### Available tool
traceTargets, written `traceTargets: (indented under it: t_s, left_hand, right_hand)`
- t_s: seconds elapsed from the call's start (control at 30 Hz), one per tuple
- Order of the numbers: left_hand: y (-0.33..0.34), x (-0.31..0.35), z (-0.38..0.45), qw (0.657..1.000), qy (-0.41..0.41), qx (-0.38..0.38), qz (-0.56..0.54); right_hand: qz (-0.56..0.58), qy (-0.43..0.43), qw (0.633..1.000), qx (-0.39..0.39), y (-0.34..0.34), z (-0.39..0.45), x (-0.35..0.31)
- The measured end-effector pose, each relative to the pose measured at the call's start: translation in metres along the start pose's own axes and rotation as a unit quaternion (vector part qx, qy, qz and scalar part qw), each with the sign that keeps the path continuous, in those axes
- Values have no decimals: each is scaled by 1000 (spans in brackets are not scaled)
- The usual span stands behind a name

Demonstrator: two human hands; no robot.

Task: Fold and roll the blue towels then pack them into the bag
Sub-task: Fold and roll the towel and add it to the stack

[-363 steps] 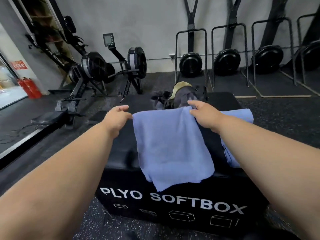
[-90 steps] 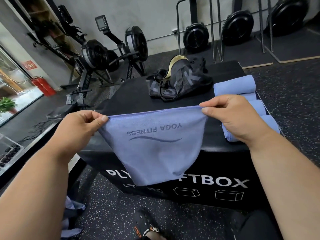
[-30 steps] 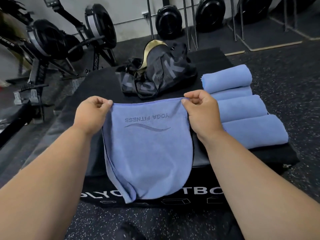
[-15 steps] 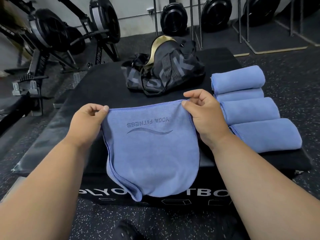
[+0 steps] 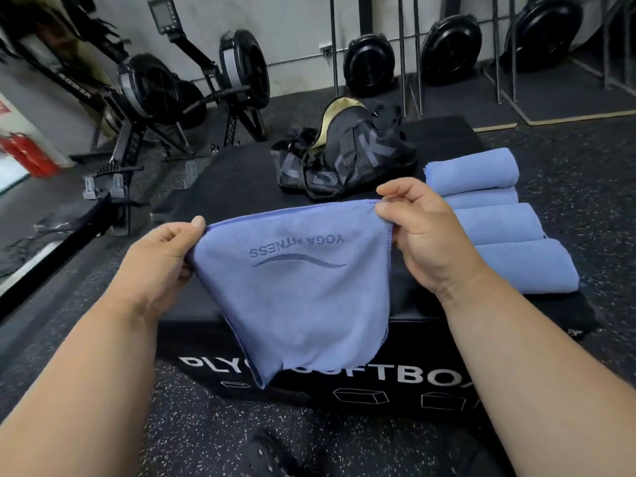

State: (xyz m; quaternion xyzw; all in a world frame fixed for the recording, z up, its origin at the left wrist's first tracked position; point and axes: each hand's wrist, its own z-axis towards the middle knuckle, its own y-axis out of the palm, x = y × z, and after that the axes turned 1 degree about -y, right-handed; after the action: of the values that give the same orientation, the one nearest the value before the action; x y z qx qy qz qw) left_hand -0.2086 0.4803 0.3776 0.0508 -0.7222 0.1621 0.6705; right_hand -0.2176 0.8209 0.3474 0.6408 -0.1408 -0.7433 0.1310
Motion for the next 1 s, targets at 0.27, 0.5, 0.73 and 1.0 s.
traceTargets:
  t_s: [0.27,0.5,0.73,1.0]
  left_hand:
    - [80,28,-90,998,5,-58,-27]
    - [119,35,-132,994,15,-108,-20]
    - [118,43,-145,990,16,-139,-31]
    - [121,44,-143,989,75,-122,29]
  right_hand:
    - [-9,29,990,-140,29,-55,-26]
    - [-16,55,989,-139,33,-77,-27]
    - [-36,53,989,-129,15,-73,-36]
    - [-10,64,986,-153,10,-72,-37]
